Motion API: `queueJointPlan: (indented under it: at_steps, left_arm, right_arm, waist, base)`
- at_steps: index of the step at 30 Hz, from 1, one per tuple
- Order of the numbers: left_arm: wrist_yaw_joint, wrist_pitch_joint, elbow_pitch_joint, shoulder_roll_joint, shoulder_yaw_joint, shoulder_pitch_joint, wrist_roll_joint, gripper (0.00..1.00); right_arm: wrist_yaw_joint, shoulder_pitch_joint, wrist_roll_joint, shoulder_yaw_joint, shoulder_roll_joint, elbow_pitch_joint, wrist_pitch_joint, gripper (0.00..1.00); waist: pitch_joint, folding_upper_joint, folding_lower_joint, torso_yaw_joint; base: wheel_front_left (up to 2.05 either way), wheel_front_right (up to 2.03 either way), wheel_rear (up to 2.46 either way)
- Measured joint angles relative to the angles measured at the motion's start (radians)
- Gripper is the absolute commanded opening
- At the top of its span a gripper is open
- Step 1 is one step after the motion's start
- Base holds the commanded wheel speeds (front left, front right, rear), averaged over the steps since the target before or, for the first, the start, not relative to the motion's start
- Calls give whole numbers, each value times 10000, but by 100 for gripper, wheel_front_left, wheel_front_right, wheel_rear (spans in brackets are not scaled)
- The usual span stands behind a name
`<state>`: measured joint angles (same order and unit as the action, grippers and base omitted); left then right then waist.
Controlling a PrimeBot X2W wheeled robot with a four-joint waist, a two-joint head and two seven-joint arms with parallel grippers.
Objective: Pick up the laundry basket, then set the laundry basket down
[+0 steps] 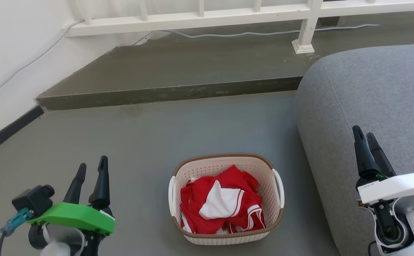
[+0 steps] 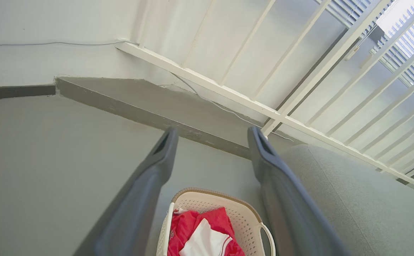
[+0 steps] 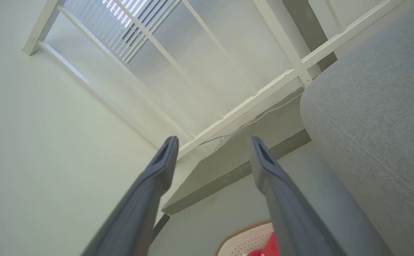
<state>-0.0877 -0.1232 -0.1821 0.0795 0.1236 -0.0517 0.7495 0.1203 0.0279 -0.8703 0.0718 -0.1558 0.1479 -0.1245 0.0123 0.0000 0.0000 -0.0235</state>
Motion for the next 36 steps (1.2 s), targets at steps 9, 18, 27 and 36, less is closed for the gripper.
queueJointPlan:
  at_steps: [9, 18, 27, 36]
  left_arm:
    - [94, -311, 113, -67, 146, -117, -1404, 100]
    - [104, -642, 244, -194, 351, -117, -2629, 100]
    - [104, -991, 357, -259, 454, -129, -3979, 100]
    - [102, -1287, 504, -278, 533, -147, -5074, 100]
  right_arm:
    - [-79, 0, 1417, 65, 19, -58, -318, 100]
    - [-77, 0, 2752, 213, 42, -113, -621, 100]
    - [-75, 0, 4098, 274, 127, -184, -968, 100]
    - [-73, 0, 5239, 268, 242, -295, -1229, 100]
  waist:
    - [24, 0, 0, -24]
    - [30, 0, 0, -10]
    - [23, 0, 0, 8]
    - [49, 0, 0, 29]
  base:
    - [0, 0, 0]
    - [0, 0, 0]
    - [0, 0, 0]
    - [0, 0, 0]
